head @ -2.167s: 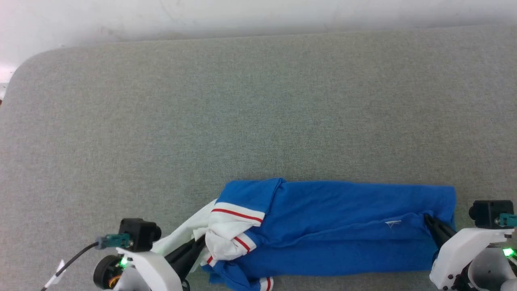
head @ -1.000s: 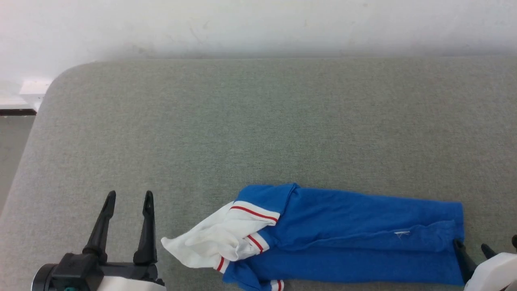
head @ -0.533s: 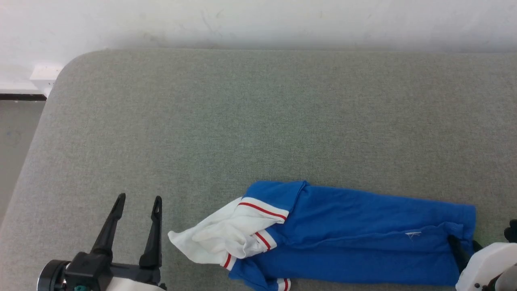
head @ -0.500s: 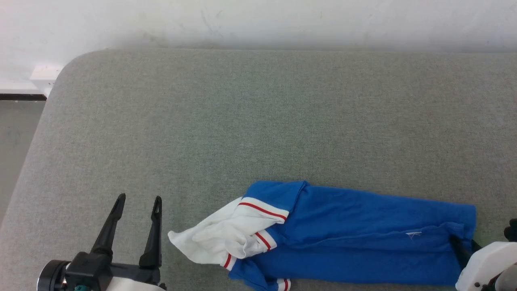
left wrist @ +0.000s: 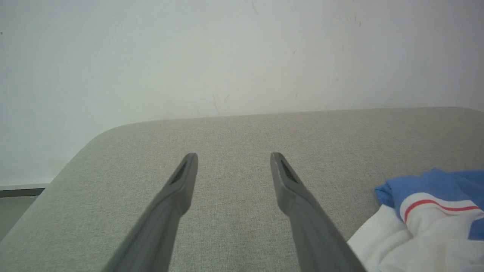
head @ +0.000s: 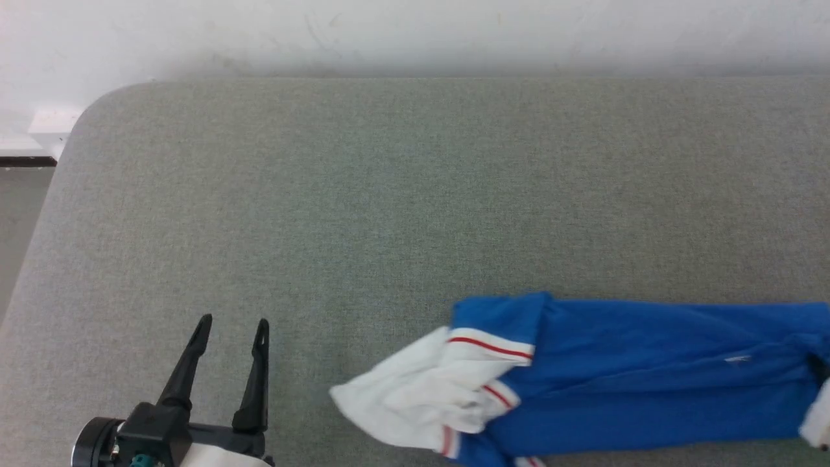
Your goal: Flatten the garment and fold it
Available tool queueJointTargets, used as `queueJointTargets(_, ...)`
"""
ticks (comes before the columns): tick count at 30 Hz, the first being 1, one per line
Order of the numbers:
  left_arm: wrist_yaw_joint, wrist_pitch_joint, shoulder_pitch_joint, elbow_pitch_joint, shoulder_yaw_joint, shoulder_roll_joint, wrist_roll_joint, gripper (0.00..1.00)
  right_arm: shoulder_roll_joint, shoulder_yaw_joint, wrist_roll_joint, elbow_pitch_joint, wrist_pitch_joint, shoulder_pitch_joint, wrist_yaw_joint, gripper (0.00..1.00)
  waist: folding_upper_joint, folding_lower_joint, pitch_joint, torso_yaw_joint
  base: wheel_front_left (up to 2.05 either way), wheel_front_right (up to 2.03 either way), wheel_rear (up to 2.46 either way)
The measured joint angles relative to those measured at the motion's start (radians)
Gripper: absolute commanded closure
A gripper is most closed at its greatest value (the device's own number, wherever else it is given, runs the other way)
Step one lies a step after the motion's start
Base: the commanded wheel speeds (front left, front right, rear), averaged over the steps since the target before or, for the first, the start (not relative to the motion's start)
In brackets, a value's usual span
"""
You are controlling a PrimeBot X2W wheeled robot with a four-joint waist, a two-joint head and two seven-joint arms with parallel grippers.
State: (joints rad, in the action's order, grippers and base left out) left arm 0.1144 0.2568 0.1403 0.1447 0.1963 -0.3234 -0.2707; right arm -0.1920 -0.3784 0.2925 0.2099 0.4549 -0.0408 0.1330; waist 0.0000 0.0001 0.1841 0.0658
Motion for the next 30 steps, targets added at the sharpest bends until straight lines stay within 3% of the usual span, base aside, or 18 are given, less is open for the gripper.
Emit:
queueJointTargets(7, -0.01, 0.0, -0.001, -0.015, 0.001, 0.005, 0.009, 0.0, -0.092, -0.154, -0.067, 0.044, -0.001, -0.015, 0.0, 1.0, 0.0, 0.0, -0.002, 0.005, 0.0, 0.0, 0.0)
queueJointTargets(11, -0.016, 0.0, -0.001, -0.02, 0.0, 0.005, 0.009, 0.0, -0.11, -0.146, -0.088, 0.039, -0.006, -0.015, 0.0, 1.0, 0.0, 0.0, -0.007, 0.007, 0.0, 0.0, 0.0)
queueJointTargets(17, -0.016, 0.0, 0.0, -0.033, 0.003, 0.006, 0.009, 0.0, -0.077, 0.042, 0.019, -0.081, 0.058, 0.006, -0.002, 1.0, 0.0, 0.0, -0.022, 0.001, 0.0, 0.0, 0.0)
queueJointTargets(24, -0.016, 0.0, 0.001, -0.042, 0.002, 0.009, 0.008, 0.0, -0.104, 0.248, 0.185, -0.341, 0.238, 0.108, -0.002, 1.0, 0.0, -0.0002, -0.049, -0.004, 0.0, 0.0, 0.0)
queueJointTargets(30, -0.016, 0.0, 0.002, -0.046, 0.005, 0.015, 0.007, 0.0, -0.1, 0.39, 0.238, -0.486, 0.323, 0.111, -0.002, 1.0, 0.0, -0.0002, -0.064, 0.001, 0.0, 0.0, 0.0)
